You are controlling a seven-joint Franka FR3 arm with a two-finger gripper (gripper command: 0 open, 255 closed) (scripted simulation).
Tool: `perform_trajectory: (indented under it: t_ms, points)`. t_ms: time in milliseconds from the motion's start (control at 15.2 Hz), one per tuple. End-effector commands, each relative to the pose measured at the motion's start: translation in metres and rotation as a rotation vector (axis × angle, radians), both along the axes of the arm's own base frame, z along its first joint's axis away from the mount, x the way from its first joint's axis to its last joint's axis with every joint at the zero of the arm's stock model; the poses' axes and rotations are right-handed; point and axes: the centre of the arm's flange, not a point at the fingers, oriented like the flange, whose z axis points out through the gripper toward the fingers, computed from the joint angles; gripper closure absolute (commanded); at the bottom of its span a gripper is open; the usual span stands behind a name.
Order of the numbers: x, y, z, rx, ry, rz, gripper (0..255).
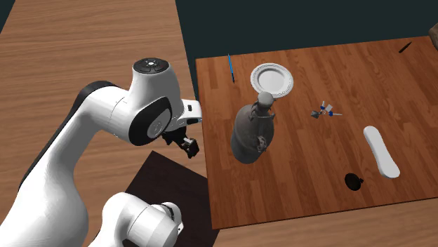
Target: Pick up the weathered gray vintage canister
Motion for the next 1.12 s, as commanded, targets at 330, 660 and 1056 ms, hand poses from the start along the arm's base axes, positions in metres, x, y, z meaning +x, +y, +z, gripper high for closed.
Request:
perform_trajectory:
  t_ms: [330, 660, 1056]
  points:
    - [0.02, -0.039, 0.043, 0.001, -0.093, 0.004, 0]
    - [0.036, -0.079, 0.087, 0.003, -0.187, 0.008, 0]
    - [0.05, -0.126, 0.142, 0.005, -0.299, 0.014, 0]
